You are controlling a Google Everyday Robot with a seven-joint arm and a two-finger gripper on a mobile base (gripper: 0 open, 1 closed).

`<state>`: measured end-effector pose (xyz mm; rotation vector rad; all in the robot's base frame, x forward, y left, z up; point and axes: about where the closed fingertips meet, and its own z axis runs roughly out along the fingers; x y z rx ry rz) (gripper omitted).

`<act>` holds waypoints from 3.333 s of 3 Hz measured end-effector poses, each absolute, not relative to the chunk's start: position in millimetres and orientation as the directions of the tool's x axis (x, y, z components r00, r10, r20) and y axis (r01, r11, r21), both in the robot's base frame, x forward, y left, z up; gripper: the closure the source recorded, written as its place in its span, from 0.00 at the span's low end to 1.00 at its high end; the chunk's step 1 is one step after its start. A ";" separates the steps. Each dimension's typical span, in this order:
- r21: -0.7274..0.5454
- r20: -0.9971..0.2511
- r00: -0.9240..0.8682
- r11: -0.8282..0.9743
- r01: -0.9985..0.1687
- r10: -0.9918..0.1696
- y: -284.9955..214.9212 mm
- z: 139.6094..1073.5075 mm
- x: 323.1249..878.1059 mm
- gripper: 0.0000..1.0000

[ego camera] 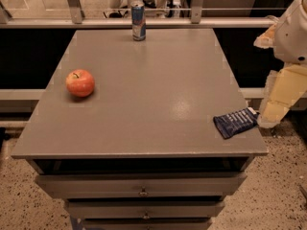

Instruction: Move rxbar blueberry near apple

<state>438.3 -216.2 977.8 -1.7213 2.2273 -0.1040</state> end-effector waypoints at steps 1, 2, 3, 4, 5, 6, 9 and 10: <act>-0.252 -0.208 -0.220 0.270 -0.929 -0.953 -216.2 977.8 438.3 0.00; -0.251 -0.212 -0.206 0.257 -0.933 -0.955 -215.5 975.8 437.7 0.00; -0.217 -0.233 -0.143 0.195 -0.956 -0.962 -218.4 951.2 438.1 0.00; -0.197 -0.256 -0.090 0.143 -0.970 -0.962 -220.9 931.9 440.0 0.00; -0.186 -0.284 -0.046 0.102 -0.977 -0.958 -226.4 905.7 449.6 0.00; -0.181 -0.297 -0.034 0.091 -0.979 -0.954 -233.5 891.6 455.4 0.00; -0.120 -0.311 -0.092 0.135 -0.984 -0.946 -265.8 844.1 488.9 0.00; -0.114 -0.331 -0.098 0.143 -0.983 -0.938 -269.6 835.8 492.0 0.16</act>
Offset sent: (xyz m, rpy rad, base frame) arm -0.0019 0.0003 -0.0114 0.0107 0.0236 0.0433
